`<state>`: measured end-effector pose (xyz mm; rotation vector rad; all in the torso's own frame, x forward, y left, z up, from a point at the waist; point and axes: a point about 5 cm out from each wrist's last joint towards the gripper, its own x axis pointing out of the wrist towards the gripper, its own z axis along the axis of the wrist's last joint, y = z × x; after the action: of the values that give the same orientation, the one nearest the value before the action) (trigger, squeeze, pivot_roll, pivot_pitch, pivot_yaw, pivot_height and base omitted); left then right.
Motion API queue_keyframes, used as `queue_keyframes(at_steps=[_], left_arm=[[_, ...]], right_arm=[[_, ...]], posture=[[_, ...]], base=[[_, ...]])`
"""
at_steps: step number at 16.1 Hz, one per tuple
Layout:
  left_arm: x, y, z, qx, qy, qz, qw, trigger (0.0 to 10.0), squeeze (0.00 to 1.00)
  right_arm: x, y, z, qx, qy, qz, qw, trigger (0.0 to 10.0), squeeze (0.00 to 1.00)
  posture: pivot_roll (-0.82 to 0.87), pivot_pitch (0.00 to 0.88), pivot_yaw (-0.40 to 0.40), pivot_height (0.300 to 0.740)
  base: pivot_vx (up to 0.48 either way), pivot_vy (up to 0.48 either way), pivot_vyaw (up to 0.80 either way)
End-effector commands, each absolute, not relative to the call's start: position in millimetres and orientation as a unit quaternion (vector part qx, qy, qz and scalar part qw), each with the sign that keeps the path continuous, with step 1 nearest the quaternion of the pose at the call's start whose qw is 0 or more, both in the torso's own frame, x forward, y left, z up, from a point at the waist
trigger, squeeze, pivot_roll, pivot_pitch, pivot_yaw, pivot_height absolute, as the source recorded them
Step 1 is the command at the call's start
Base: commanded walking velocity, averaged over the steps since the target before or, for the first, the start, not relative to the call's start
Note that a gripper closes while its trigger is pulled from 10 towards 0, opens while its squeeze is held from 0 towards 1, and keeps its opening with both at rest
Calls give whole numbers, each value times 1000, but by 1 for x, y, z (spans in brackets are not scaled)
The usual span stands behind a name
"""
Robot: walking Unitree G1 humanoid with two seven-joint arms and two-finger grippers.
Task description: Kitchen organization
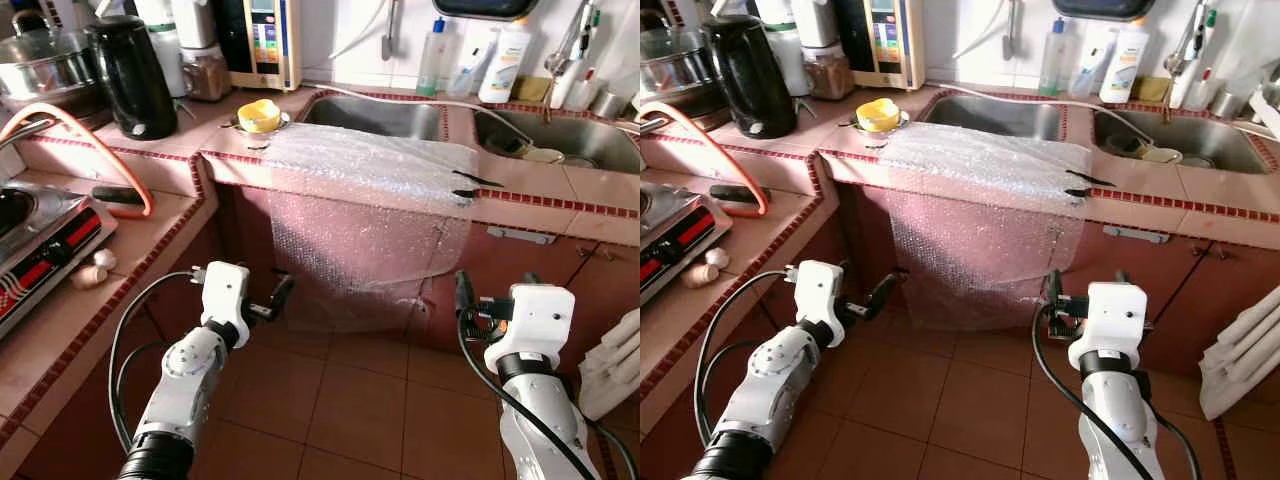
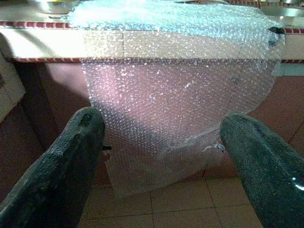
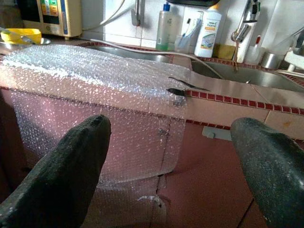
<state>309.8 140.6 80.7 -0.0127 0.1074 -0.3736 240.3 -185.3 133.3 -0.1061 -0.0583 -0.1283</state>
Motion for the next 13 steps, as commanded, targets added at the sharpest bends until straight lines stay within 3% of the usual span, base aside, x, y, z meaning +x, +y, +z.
queue_keyframes(at_steps=[1, 7, 13], left_arm=[[311, 142, 86, -12, 46, -183, 982, 10000, 0], [309, 159, 87, 8, 53, -185, 981, 10000, 0], [312, 152, 88, 1, 51, -187, 981, 10000, 0]], right_arm=[[238, -186, 139, -57, -35, -61, 996, 10000, 0], [225, -195, 137, -68, -23, -63, 995, 10000, 0], [224, -194, 136, -70, -19, -57, 996, 10000, 0]], posture=[[-60, 21, 19, 740], [-64, 22, 22, 740], [-66, 10, 20, 740]], base=[[300, 0, 0], [320, 0, 0], [321, 0, 0]])
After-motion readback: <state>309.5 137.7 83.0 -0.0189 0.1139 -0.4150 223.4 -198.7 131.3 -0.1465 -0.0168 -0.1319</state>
